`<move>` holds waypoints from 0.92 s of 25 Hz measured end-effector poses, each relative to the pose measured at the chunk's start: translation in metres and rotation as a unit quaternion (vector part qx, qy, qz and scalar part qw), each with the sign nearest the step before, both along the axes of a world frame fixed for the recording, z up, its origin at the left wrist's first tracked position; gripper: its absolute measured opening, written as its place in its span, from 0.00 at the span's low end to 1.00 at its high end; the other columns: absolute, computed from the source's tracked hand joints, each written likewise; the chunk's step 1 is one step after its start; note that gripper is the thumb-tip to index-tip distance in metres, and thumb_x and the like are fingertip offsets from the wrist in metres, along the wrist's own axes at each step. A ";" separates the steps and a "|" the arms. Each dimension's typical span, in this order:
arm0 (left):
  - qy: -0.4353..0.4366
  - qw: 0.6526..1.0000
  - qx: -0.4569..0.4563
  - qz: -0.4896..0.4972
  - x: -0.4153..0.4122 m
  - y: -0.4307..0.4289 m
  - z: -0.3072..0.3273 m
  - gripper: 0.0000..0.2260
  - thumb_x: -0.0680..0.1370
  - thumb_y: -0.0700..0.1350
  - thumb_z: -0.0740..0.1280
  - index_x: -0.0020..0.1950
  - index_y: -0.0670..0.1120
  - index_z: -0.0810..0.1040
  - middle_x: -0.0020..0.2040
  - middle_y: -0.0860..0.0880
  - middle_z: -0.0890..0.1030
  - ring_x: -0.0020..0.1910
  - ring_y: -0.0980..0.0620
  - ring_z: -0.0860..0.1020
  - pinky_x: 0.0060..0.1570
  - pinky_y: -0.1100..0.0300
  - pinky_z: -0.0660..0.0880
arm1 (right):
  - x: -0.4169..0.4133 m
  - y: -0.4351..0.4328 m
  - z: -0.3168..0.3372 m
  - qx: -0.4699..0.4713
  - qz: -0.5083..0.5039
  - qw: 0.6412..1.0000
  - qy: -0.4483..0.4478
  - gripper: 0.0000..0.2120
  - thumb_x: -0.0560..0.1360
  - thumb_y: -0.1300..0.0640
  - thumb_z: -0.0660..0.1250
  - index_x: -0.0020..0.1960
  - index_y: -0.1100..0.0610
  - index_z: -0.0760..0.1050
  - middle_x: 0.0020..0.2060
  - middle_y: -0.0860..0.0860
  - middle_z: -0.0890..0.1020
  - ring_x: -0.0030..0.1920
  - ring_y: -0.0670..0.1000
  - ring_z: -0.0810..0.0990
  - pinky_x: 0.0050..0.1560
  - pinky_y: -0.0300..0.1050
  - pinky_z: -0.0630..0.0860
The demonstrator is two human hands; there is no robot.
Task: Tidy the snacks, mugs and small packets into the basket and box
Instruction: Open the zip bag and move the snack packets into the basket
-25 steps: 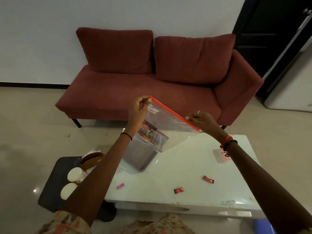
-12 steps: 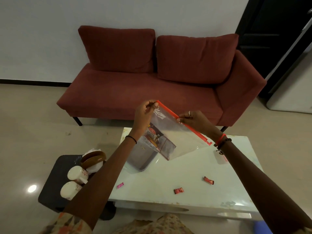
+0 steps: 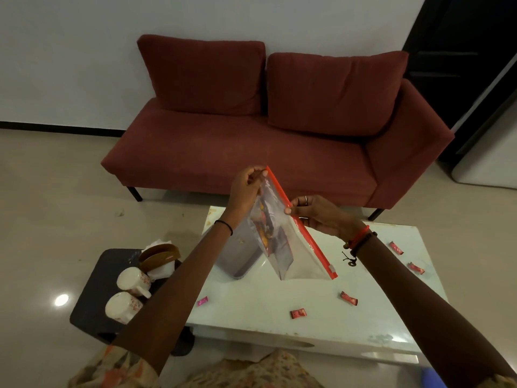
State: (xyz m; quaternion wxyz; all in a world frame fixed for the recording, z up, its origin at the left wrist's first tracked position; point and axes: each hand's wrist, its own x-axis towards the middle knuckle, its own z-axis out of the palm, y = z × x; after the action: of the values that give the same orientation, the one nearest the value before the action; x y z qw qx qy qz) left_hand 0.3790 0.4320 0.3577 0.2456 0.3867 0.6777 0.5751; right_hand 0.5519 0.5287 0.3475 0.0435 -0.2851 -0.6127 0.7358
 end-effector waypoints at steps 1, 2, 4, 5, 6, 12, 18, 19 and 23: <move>-0.037 0.999 -0.016 -0.003 0.005 -0.002 0.000 0.13 0.79 0.49 0.63 0.60 0.44 0.73 0.43 0.51 0.77 0.38 0.56 0.78 0.38 0.67 0.79 | -0.002 -0.002 -0.003 0.000 0.001 1.000 -0.002 0.08 0.75 0.66 0.67 0.38 0.58 0.78 0.35 0.49 0.83 0.35 0.46 0.82 0.36 0.36 0.81; -0.079 0.996 -0.038 0.001 0.011 -0.004 -0.002 0.17 0.78 0.51 0.63 0.62 0.44 0.70 0.43 0.51 0.76 0.37 0.56 0.78 0.35 0.68 0.79 | -0.004 -0.004 -0.006 0.005 -0.005 1.000 -0.004 0.08 0.75 0.66 0.68 0.38 0.58 0.78 0.34 0.50 0.82 0.34 0.45 0.81 0.35 0.35 0.80; -0.148 0.983 -0.112 -0.008 0.022 -0.008 -0.008 0.19 0.76 0.54 0.66 0.58 0.43 0.67 0.44 0.48 0.77 0.35 0.55 0.80 0.32 0.67 0.80 | -0.008 -0.009 -0.013 0.032 -0.025 0.999 -0.013 0.07 0.75 0.66 0.68 0.39 0.59 0.79 0.33 0.50 0.80 0.32 0.45 0.79 0.35 0.34 0.78; -0.157 0.974 -0.159 -0.036 0.027 -0.010 -0.011 0.18 0.75 0.54 0.67 0.55 0.42 0.69 0.44 0.47 0.78 0.36 0.54 0.81 0.33 0.65 0.81 | -0.010 -0.012 -0.017 0.053 -0.033 0.998 -0.020 0.06 0.75 0.66 0.67 0.40 0.59 0.79 0.34 0.51 0.80 0.33 0.45 0.78 0.36 0.35 0.76; -0.157 0.965 -0.199 -0.068 0.031 -0.012 -0.015 0.17 0.75 0.53 0.68 0.54 0.41 0.71 0.45 0.45 0.79 0.38 0.52 0.82 0.36 0.63 0.82 | -0.012 -0.013 -0.020 0.076 -0.036 0.996 -0.025 0.06 0.75 0.65 0.67 0.42 0.60 0.80 0.35 0.52 0.80 0.35 0.46 0.77 0.38 0.36 0.75; -0.163 0.957 -0.229 -0.071 0.033 -0.019 -0.028 0.17 0.76 0.46 0.67 0.60 0.37 0.75 0.56 0.38 0.81 0.52 0.43 0.82 0.57 0.48 0.79 | -0.012 -0.016 -0.034 0.089 -0.023 0.995 -0.044 0.04 0.75 0.64 0.68 0.46 0.64 0.80 0.38 0.53 0.83 0.41 0.50 0.83 0.42 0.36 0.80; -0.202 0.962 -0.182 -0.040 0.034 -0.027 -0.034 0.15 0.76 0.42 0.67 0.60 0.36 0.76 0.55 0.38 0.82 0.43 0.49 0.83 0.37 0.65 0.81 | -0.011 -0.010 -0.028 0.046 -0.015 0.998 -0.038 0.05 0.74 0.64 0.68 0.43 0.58 0.83 0.41 0.55 0.85 0.43 0.50 0.85 0.45 0.38 0.83; -0.211 0.961 -0.177 -0.027 0.035 -0.028 -0.035 0.14 0.76 0.41 0.68 0.59 0.36 0.77 0.55 0.38 0.82 0.43 0.48 0.83 0.37 0.65 0.81 | -0.012 -0.011 -0.028 0.056 -0.015 0.998 -0.039 0.05 0.74 0.64 0.69 0.42 0.58 0.83 0.41 0.54 0.85 0.42 0.50 0.85 0.43 0.37 0.83; -0.244 0.959 -0.146 0.007 0.038 -0.033 -0.038 0.11 0.75 0.39 0.69 0.55 0.36 0.79 0.54 0.37 0.82 0.41 0.50 0.83 0.35 0.66 0.81 | -0.017 -0.014 -0.028 0.107 -0.020 0.992 -0.062 0.02 0.73 0.63 0.71 0.44 0.62 0.83 0.41 0.57 0.85 0.42 0.53 0.83 0.46 0.40 0.83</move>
State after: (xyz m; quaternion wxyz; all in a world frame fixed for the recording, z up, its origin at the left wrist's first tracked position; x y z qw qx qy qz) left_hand 0.4167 0.3992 0.3192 0.4530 0.1901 0.6763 0.5489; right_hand 0.5348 0.5151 0.3197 0.0503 -0.3364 -0.6834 0.6459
